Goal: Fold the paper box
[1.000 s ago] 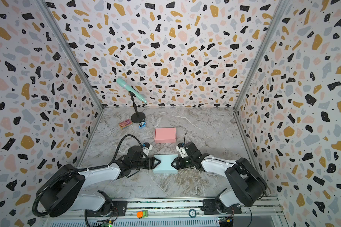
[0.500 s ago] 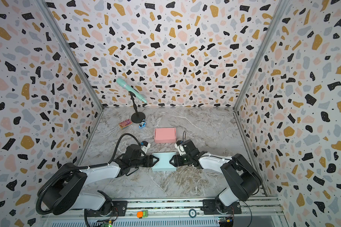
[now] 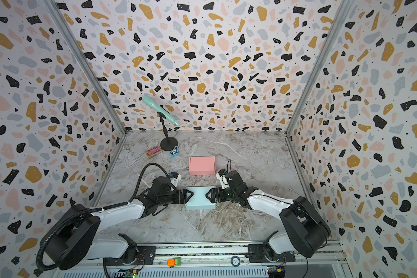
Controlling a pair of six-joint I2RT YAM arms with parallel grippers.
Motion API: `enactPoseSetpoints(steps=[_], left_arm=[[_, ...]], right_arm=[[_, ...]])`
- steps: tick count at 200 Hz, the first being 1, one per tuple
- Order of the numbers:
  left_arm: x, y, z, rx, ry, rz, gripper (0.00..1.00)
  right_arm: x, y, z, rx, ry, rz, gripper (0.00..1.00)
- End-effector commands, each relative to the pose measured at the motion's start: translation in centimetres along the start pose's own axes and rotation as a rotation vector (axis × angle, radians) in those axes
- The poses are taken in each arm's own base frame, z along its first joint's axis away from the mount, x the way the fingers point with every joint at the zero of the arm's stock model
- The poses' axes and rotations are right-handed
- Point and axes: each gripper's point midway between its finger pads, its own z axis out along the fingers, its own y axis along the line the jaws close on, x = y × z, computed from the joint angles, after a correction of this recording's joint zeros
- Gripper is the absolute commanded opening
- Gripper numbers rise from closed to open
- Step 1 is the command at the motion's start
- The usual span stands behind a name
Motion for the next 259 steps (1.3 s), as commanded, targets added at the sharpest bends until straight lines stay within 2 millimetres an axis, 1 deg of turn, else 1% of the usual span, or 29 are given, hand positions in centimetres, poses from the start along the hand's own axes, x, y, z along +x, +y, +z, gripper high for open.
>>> enactPoseSetpoints(steps=[1, 16, 29, 42, 53, 70, 88, 108, 140, 153, 165, 180, 216, 226, 238, 247, 259], left_arm=[[-0.4, 1.3, -1.4, -0.092, -0.022, 0.037, 0.9], [-0.7, 1.9, -2.4, -0.14, -0.042, 0.053, 0.96], [-1.0, 2.4, -3.5, -0.182, -0.067, 0.065, 1.0], [-1.4, 2.9, -4.5, -0.221, -0.104, 0.062, 1.0], [-1.9, 2.9, -5.2, -0.227, -0.144, 0.048, 1.0], [-2.6, 3.8, -6.4, -0.294, -0.195, 0.031, 1.0], [-3.3, 4.5, -7.5, -0.351, -0.235, 0.03, 1.0], [-4.2, 5.2, -8.8, -0.415, -0.281, 0.033, 1.0], [-6.1, 5.6, -11.8, -0.483, -0.41, 0.013, 1.0], [-6.7, 5.8, -13.0, -0.503, -0.472, 0.0, 1.0], [-7.1, 5.6, -13.7, -0.506, -0.499, 0.007, 1.0], [-7.8, 6.2, -14.8, -0.56, -0.535, -0.001, 1.0], [-8.4, 8.9, -18.0, -0.749, -0.682, -0.084, 1.0], [-8.6, 9.2, -18.7, -0.779, -0.724, -0.083, 1.0], [-8.6, 9.7, -19.8, -0.814, -0.785, -0.087, 1.0], [-8.6, 10.0, -20.7, -0.838, -0.829, -0.091, 1.0], [-8.9, 9.8, -21.5, -0.843, -0.859, -0.065, 1.0]], right_arm=[[-0.1, -1.4, -1.2, 0.094, -0.025, -0.02, 0.99], [-0.3, -1.9, -2.1, 0.138, -0.046, -0.049, 0.99], [-0.9, -1.8, -3.1, 0.149, -0.088, -0.084, 0.99], [-1.4, -1.7, -4.2, 0.161, -0.136, -0.116, 0.99], [-2.0, -1.5, -5.3, 0.17, -0.192, -0.145, 0.99], [-2.7, -1.9, -7.0, 0.209, -0.275, -0.175, 0.99], [-3.3, -2.8, -8.8, 0.275, -0.335, -0.188, 0.99], [-3.6, -3.7, -10.1, 0.312, -0.366, -0.198, 0.99], [-3.8, -5.9, -12.2, 0.399, -0.422, -0.166, 0.99], [-4.1, -6.6, -13.4, 0.435, -0.465, -0.147, 0.99], [-4.3, -7.3, -14.5, 0.484, -0.502, -0.13, 0.99], [-4.6, -8.2, -16.1, 0.56, -0.551, -0.13, 0.99], [-5.3, -9.0, -19.5, 0.676, -0.706, -0.186, 0.99], [-5.4, -9.1, -20.1, 0.689, -0.746, -0.213, 0.99], [-5.4, -9.6, -21.1, 0.719, -0.79, -0.202, 0.99], [-5.4, -9.8, -21.5, 0.73, -0.808, -0.208, 0.99], [-5.6, -10.0, -21.8, 0.734, -0.824, -0.228, 0.99]])
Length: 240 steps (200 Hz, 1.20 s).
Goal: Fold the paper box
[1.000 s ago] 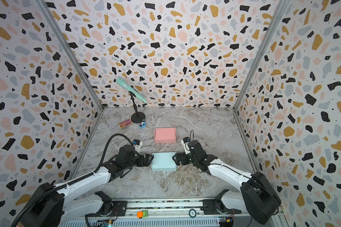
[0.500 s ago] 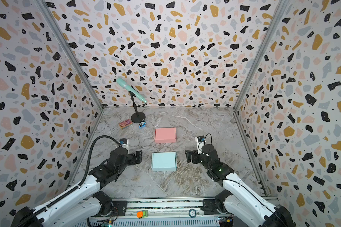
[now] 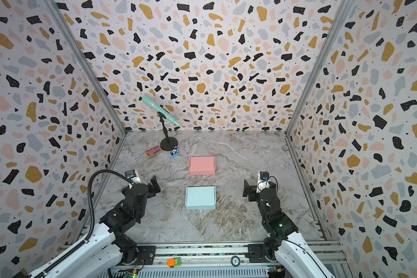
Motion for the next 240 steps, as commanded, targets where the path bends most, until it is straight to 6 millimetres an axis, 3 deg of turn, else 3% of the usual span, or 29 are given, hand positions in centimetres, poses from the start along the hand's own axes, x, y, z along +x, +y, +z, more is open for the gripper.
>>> enactPoseSetpoints(steps=[1, 47, 77, 134, 174, 240], left_arm=[[-2.6, 2.2, -0.7, -0.102, -0.149, -0.021, 1.0], [-4.1, 4.0, -1.0, -0.25, -0.213, 0.138, 1.0], [-2.7, 4.7, 0.1, -0.342, -0.212, 0.257, 1.0], [-0.9, 5.4, 3.0, -0.384, -0.217, 0.22, 1.0], [0.5, 5.9, 5.2, -0.352, -0.199, 0.214, 1.0], [-0.6, 6.3, 6.4, -0.318, -0.243, 0.189, 1.0]], right_arm=[[-1.8, -1.5, -0.2, 0.061, -0.093, -0.038, 0.99], [-1.1, -2.4, 1.0, 0.046, -0.113, -0.1, 0.99], [-0.1, -3.5, 2.1, 0.055, -0.108, -0.025, 0.99], [2.3, -4.5, 3.4, 0.056, -0.094, 0.005, 0.99], [2.3, -5.3, 3.1, 0.091, -0.164, 0.015, 0.99], [2.3, -5.9, 3.6, 0.093, -0.198, 0.007, 0.99]])
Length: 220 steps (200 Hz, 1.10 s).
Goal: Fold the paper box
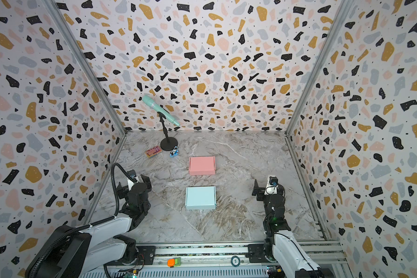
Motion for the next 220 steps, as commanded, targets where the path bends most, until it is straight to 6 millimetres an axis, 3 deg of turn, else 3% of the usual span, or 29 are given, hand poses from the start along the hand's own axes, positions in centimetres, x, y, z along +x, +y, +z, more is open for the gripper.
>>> enactPoseSetpoints(steps=[1, 86, 135, 191, 220], left_arm=[[-1.8, 0.0, 0.3, 0.022, -0.073, -0.073, 1.0], [-2.4, -1.5, 1.7, 0.064, -0.089, -0.072, 1.0], [-1.7, -2.3, 2.2, 0.089, -0.09, -0.073, 1.0], [-1.0, -1.0, 2.1, 0.138, -0.142, -0.164, 1.0], [-0.7, -1.4, 2.4, 0.152, -0.108, -0.143, 1.0]], right_arm=[[-1.7, 0.0, 0.1, -0.011, -0.076, 0.008, 0.99], [-2.1, 0.2, 2.5, -0.04, -0.069, 0.005, 0.99], [-2.4, 0.3, 3.6, -0.061, -0.076, 0.002, 0.99], [-2.7, 0.7, 4.9, -0.088, -0.078, -0.028, 0.99], [-2.3, 0.8, 5.2, -0.095, -0.085, -0.038, 0.99]])
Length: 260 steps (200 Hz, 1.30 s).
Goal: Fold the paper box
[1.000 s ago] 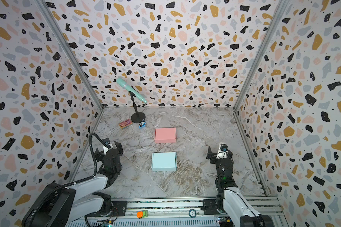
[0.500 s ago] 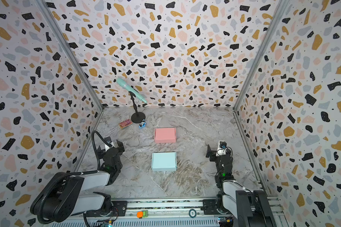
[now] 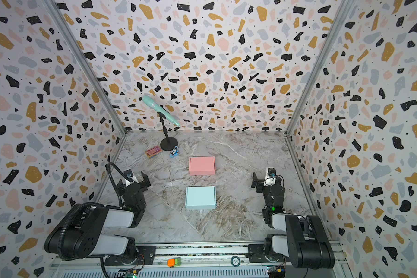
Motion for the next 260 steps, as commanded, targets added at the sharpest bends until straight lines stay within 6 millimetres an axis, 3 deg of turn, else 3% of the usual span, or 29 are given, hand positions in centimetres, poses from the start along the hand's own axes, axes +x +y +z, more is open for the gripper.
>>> enactPoseSetpoints(steps=[1, 65, 102, 260], left_arm=[[-2.1, -0.5, 0.0, 0.035, -0.075, -0.071, 1.0], [-2.1, -0.6, 0.0, 0.04, -0.072, -0.069, 1.0], [-2.1, -0.5, 0.1, 0.039, -0.071, -0.071, 1.0], [-2.0, -0.5, 0.2, 0.033, -0.066, -0.067, 1.0]], right_arm=[[-1.9, 0.2, 0.6, -0.017, -0.072, -0.026, 0.99], [-0.2, 0.4, 2.2, -0.029, -0.028, -0.034, 0.99], [0.1, 0.3, 3.2, 0.048, 0.011, -0.065, 0.99], [0.2, 0.5, 3.2, 0.056, 0.014, -0.078, 0.99]])
